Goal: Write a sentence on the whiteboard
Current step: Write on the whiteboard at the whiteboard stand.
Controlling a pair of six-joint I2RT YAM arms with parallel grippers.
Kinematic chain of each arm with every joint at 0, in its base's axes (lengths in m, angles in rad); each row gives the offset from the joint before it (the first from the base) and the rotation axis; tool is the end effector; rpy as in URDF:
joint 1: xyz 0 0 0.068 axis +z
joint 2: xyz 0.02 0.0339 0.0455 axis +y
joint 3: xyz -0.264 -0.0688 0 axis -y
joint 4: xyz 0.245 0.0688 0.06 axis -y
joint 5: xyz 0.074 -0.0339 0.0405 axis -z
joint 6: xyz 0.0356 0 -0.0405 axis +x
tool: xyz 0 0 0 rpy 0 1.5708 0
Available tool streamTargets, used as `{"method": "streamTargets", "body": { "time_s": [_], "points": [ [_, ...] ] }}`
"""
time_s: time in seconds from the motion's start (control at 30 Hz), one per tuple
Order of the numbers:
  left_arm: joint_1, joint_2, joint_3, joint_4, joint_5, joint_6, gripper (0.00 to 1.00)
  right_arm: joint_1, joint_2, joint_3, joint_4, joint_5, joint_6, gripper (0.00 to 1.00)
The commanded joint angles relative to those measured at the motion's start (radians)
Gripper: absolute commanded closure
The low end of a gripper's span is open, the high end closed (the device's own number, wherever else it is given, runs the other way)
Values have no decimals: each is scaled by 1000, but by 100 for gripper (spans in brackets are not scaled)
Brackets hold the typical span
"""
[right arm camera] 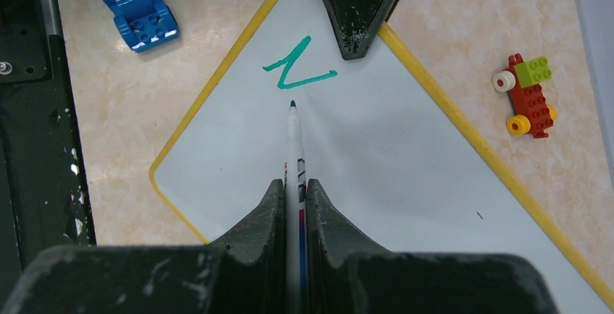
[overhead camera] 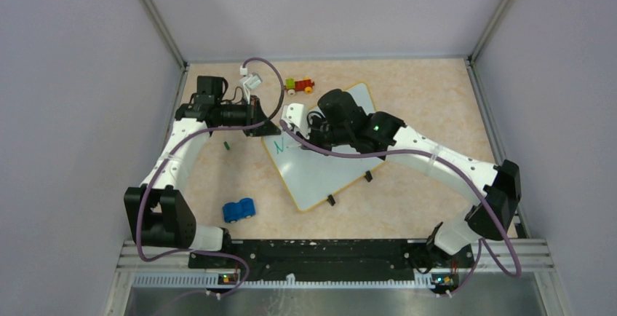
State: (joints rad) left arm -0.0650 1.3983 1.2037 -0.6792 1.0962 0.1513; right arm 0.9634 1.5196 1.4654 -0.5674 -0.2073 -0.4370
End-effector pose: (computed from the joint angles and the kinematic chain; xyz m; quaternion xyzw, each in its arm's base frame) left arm 0.2820 -0.0501 0.3159 0.2635 0.7783 -0.4767 0.3123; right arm 0.1897 0.2857 0.3604 -0.6062 0.6461 0.2071 0.4149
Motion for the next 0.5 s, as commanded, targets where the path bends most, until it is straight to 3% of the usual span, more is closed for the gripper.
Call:
{"method": "streamTargets", "body": {
  "time_s": [0.0, 0.47],
  "points": [
    [4, -21, 2, 27, 36, 2, 100, -9, 10, 23, 43, -6, 7, 100],
    [3, -20, 0, 27, 36, 5, 100, -8, 52, 29, 69, 17, 18, 100]
  ]
}}
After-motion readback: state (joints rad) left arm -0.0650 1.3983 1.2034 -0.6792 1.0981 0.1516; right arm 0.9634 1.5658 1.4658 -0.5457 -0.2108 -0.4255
